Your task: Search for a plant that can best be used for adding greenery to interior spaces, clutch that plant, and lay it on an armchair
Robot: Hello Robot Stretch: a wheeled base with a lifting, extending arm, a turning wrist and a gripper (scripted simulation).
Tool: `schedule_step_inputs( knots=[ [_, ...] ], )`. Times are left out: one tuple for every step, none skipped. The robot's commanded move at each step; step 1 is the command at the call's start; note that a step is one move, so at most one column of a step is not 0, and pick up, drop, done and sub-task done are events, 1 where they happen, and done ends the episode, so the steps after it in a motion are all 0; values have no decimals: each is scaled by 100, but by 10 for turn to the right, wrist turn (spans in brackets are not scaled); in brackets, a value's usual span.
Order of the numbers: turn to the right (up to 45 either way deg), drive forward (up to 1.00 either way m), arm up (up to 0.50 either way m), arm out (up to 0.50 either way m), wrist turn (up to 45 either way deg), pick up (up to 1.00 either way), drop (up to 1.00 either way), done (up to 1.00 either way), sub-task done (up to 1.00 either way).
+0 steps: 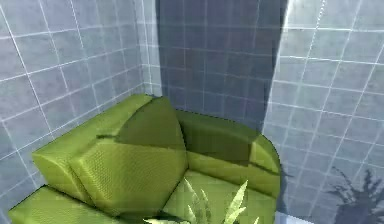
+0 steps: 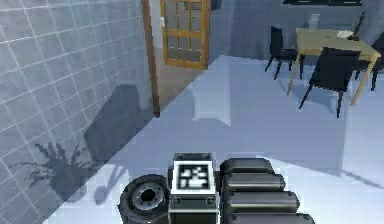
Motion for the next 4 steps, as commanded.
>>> schedule_step_inputs(
  knots=[
    [450,0,0,0,0,0,0,0,0],
    [330,0,0,0,0,0,0,0,0],
    [330,0,0,0,0,0,0,0,0],
    [0,15,0,0,0,0,0,0,0]
  ],
)
